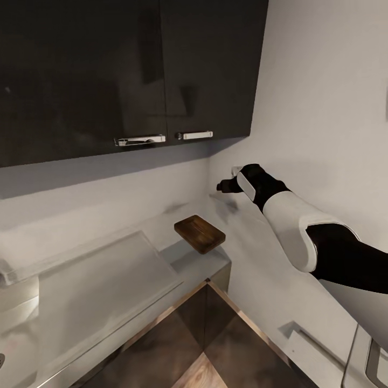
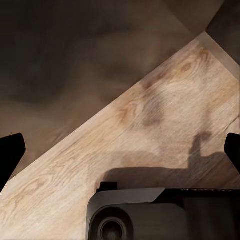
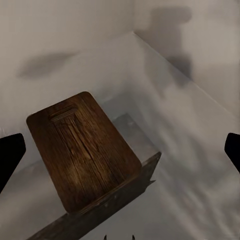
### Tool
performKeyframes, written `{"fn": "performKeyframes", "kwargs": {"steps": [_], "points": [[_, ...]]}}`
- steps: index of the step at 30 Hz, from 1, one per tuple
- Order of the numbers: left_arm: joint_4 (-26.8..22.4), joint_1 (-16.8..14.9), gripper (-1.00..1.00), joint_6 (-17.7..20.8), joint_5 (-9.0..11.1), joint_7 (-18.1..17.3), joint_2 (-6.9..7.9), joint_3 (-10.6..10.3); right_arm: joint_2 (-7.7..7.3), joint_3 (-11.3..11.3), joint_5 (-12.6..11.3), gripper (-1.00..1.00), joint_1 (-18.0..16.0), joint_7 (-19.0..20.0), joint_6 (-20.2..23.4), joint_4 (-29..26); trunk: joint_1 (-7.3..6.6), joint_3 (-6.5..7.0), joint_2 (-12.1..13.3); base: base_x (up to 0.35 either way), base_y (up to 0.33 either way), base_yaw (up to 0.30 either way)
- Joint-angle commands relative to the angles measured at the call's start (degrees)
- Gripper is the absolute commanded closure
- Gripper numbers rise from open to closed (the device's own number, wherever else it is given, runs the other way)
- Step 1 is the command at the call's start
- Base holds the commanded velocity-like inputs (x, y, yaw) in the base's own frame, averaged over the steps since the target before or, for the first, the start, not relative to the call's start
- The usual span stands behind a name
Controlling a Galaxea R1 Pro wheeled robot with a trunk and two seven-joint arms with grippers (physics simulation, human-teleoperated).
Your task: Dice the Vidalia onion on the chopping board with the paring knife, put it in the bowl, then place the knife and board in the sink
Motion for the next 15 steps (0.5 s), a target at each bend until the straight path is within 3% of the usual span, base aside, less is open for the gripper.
{"fn": "performKeyframes", "kwargs": {"steps": [1, 15], "points": [[-0.10, 0.01, -1.00, -0.06, -0.02, 0.00, -0.02, 0.08, 0.00, 0.21, -0.23, -1.00, -0.02, -0.23, 0.28, -0.07, 0.04, -0.12, -0.12, 0.000, 0.000, 0.000], [-0.10, 0.02, -1.00, -0.06, -0.02, 0.00, -0.02, 0.06, -0.05, 0.18, -0.23, -1.00, -0.03, -0.23, 0.31, -0.07, 0.04, -0.86, -0.12, 0.000, 0.000, 0.000]]}}
